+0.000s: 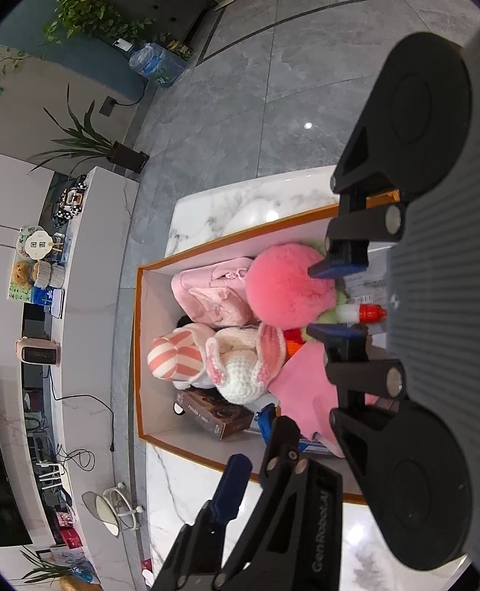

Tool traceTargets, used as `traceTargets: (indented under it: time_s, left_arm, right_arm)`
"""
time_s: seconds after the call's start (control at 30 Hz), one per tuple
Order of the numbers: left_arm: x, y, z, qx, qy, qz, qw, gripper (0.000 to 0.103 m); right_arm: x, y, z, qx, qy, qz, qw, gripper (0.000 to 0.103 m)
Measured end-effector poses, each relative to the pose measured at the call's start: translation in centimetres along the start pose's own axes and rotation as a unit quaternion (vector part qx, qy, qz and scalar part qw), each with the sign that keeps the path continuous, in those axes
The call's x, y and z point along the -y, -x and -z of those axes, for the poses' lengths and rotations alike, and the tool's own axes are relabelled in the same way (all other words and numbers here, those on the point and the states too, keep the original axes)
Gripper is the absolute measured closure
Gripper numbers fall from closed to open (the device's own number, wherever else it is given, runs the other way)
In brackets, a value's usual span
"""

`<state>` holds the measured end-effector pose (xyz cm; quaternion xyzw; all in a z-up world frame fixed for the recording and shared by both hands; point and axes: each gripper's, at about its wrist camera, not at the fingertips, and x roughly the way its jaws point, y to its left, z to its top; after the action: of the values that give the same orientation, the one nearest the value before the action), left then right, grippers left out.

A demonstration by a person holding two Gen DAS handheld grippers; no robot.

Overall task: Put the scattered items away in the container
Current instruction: 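Open the left tool to drop the card while the right tool releases the bottle, then move both tools back up from the filled box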

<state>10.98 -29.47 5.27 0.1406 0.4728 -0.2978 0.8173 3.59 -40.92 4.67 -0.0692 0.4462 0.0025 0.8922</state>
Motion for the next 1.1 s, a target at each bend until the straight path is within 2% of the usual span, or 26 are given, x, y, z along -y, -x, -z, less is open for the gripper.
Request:
traceTargets:
  time_s: [0.03, 0.1, 0.13, 0.23, 0.5, 0.8, 1.1]
  left_arm:
    - [0.0, 0.0, 0.0, -0.001, 0.0, 0.0, 1.0, 0.05]
    - [0.0, -0.1, 0.0, -0.001, -0.002, -0.002, 1.0, 0.046]
    - [0.0, -0.1, 0.1, -0.002, -0.002, -0.003, 1.0, 0.046]
    - [-0.1, -0.3, 0.1, -0.003, -0.001, -0.004, 1.0, 0.046]
    - [-0.9, -0.2, 0.2, 0.004, 0.009, -0.001, 1.0, 0.035]
    - [-3.9, 1.3, -0.1, 0.043, 0.071, 0.007, 0.9965, 0.03]
    - [-3.5, 1.4, 0.1, 0.039, 0.063, 0.007, 0.9972, 0.028]
  right_arm:
    - [0.0, -0.1, 0.0, -0.001, 0.001, 0.003, 1.0, 0.067]
    - [-0.1, -0.2, 0.1, -0.003, 0.003, 0.009, 1.0, 0.047]
    - [-0.2, -0.2, 0.1, -0.003, 0.003, 0.012, 1.0, 0.044]
    - [-0.3, -0.4, 0.1, -0.006, 0.005, 0.012, 1.0, 0.043]
    - [0.0, 0.0, -0.1, 0.004, 0.0, 0.016, 1.0, 0.042]
    - [1.3, 1.0, -0.4, 0.032, -0.03, 0.024, 0.999, 0.041]
    - [1.0, 1.0, -0.6, 0.035, -0.027, 0.021, 0.999, 0.041]
